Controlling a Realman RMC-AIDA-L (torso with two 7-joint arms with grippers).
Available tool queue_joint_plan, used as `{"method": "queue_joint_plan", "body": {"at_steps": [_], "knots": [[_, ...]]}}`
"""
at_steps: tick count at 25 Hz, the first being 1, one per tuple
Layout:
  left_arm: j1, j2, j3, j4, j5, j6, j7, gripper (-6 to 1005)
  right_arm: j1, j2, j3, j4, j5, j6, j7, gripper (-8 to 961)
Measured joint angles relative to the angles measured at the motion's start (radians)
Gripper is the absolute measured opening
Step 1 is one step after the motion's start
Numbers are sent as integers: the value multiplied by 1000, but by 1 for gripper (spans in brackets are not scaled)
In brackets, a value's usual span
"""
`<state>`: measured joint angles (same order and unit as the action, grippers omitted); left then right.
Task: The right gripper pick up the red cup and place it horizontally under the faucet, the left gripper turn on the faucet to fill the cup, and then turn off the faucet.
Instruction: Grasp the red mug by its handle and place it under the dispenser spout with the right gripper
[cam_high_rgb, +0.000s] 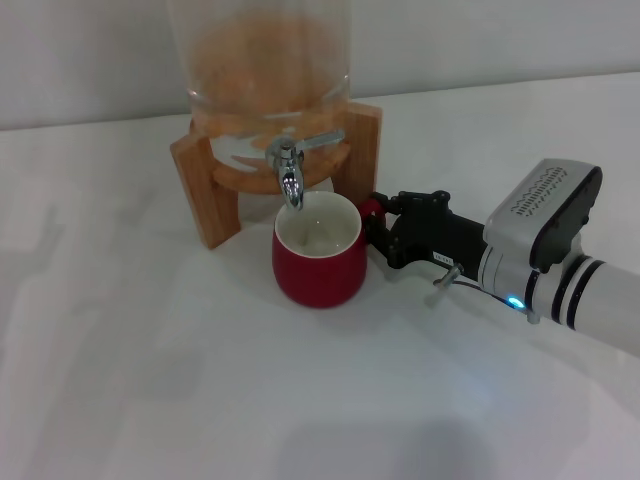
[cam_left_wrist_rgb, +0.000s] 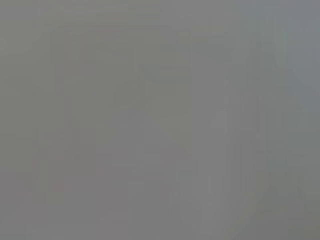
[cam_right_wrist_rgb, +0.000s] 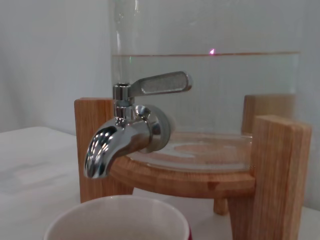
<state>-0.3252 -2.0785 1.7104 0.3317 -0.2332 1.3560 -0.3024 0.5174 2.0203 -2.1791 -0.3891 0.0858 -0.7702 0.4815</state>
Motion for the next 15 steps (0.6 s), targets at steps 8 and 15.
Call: {"method": "queue_joint_plan", "body": {"at_steps": [8, 15], "knots": [[3, -1, 0, 0, 0, 0, 1, 879, 0, 2, -12, 0, 0, -4, -1, 273], [3, -2, 0, 0, 0, 0, 1, 879, 1, 0, -18, -2, 0, -7, -1, 296]]}}
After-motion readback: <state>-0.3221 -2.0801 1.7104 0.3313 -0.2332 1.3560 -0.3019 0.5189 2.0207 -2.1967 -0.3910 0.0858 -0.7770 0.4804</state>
